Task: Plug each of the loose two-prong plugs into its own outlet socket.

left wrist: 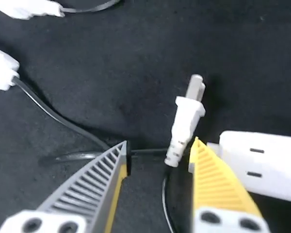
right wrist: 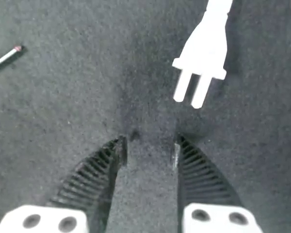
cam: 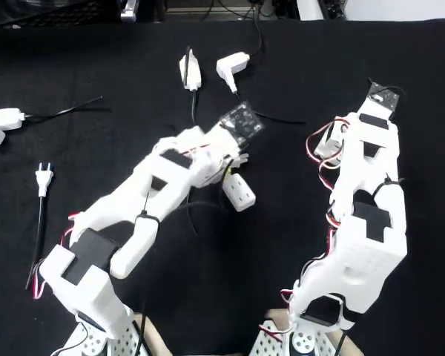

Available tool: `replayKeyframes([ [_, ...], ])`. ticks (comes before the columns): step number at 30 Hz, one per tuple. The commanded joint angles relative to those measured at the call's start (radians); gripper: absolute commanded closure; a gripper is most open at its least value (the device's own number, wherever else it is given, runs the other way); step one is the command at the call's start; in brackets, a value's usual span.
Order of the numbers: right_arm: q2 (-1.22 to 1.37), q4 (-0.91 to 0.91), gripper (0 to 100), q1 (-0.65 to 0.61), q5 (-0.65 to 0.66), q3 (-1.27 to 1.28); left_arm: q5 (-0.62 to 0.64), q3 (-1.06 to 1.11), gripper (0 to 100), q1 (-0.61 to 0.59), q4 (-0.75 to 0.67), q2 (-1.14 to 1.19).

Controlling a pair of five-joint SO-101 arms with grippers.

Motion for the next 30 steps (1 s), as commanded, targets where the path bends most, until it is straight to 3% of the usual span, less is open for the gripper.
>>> replayKeyframes([
  [1, -0.002, -0.009, 84.1, 0.006, -0.008, -0.045, -0.008, -0.085, 79, 0.025, 0.015, -0.015],
  [10, -0.002, -0.009, 84.1, 0.005, -0.008, -0.045, -0.009, -0.130, 79, 0.047, 0.017, 0.063],
  [13, -0.002, -0.008, 84.1, 0.005, -0.008, -0.045, -0.080, -0.148, 79, 0.050, 0.023, 0.133],
  [22, -0.002, -0.008, 84.1, -0.005, -0.008, -0.045, -0.127, -0.289, 79, 0.079, 0.186, 0.250],
  [27, -0.002, -0.008, 84.2, -0.005, -0.008, -0.045, -0.124, -0.317, 96, 0.079, 0.196, 0.269],
  [30, -0.002, -0.008, 84.2, -0.005, -0.008, -0.045, -0.123, -0.317, 95, 0.081, 0.196, 0.265],
])
